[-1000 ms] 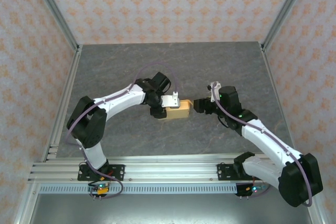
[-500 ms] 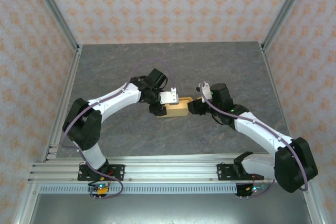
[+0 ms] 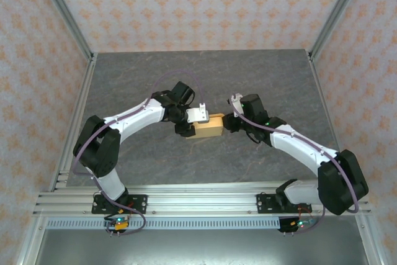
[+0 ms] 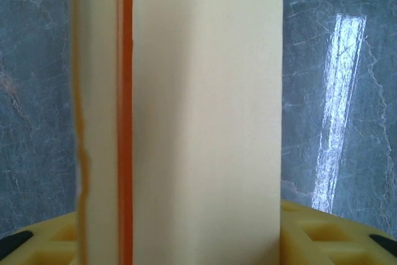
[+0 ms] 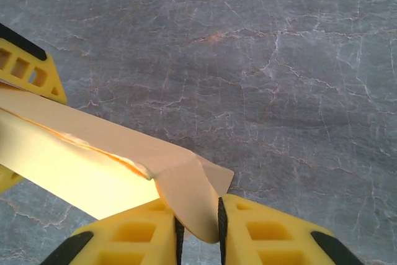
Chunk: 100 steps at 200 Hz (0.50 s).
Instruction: Fold the paper box
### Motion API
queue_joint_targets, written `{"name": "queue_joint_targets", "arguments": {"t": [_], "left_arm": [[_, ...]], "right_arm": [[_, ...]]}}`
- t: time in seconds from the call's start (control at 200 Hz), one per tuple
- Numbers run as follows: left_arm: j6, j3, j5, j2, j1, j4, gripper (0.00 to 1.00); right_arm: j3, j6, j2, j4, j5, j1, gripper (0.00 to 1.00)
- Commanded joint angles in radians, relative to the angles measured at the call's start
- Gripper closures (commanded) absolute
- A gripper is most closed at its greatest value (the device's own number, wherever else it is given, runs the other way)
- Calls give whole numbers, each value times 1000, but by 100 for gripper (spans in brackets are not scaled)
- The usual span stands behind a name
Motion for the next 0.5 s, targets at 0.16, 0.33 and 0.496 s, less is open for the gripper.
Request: {"name": "queue_joint_targets", "arguments": {"t": [0.16, 0.33, 0.496], "left_arm": [[-114, -54, 57, -24, 14, 172, 47], [-102, -60, 46, -17, 15, 170, 48], [-115, -57, 40, -15, 15, 170, 48]], "right_arm": [[131, 214, 6, -147, 163, 86, 86], [185, 254, 48, -207, 203, 101, 90], [207, 245, 86, -245, 210, 103, 91]]}}
